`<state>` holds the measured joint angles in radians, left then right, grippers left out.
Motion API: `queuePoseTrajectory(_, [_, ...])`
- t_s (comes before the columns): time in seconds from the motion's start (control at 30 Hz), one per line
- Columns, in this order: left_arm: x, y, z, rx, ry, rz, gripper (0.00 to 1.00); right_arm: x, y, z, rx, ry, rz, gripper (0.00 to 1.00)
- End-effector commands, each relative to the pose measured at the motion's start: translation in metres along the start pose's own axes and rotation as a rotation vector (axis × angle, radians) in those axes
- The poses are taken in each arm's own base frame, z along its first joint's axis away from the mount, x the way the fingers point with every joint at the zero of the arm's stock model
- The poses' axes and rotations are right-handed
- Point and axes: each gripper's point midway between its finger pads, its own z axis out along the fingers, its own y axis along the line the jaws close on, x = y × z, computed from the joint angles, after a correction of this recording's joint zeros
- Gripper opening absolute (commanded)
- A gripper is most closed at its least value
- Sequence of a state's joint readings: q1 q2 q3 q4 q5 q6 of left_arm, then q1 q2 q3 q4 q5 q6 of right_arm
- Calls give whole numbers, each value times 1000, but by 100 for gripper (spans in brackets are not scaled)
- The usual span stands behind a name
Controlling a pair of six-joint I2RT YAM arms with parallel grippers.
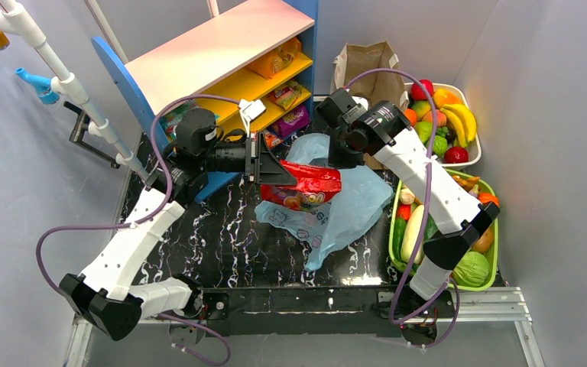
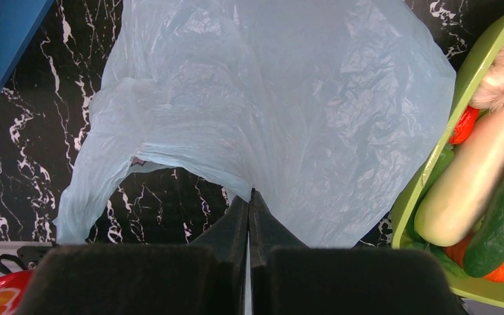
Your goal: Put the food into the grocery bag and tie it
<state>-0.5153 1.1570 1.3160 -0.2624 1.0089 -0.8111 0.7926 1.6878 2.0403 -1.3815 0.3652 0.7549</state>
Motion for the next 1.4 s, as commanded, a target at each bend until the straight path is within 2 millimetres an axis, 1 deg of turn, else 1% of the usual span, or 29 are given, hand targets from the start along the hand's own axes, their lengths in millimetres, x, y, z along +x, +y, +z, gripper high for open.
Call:
queuePoseTrajectory(0.0, [1,-30,6,139,21,102,0,-11,8,-20,-86,-35,14,1])
queuePoseTrajectory(0.13, [5,-19,17,140,31,80,0,-10,12,-25,-120,-27,18,1])
queuePoseTrajectory(0.2, [3,-18,21,156,24,86,0,-8,12,-29,-137,-22,19,1])
queuePoseTrajectory(0.3, [3,-11,25,164,31,74,0,-6,14,-34,-162,-13,18,1])
queuePoseTrajectory(0.47, [3,5,30,127,36,85,0,0,12,-45,-204,1,21,1])
queuePoseTrajectory(0.57, [9,19,29,46,71,98,0,4,8,-49,-210,3,23,1])
queuePoseTrajectory(0.67, [6,28,28,-14,69,135,0,9,5,-50,-212,11,18,1])
queuePoseTrajectory(0.77, [5,38,29,-58,55,133,0,10,4,-52,-218,14,16,1])
queuePoseTrajectory(0.93, [8,61,30,-181,36,143,0,11,11,-57,-254,27,33,1])
queuePoseTrajectory(1.07, [9,69,44,-224,44,152,0,14,19,-55,-279,60,58,1])
queuePoseTrajectory(1.2, [6,80,58,-318,19,150,0,16,24,-53,-276,90,91,1])
queuePoseTrajectory(1.37, [0,81,76,-345,-14,176,0,19,30,-52,-303,112,107,1])
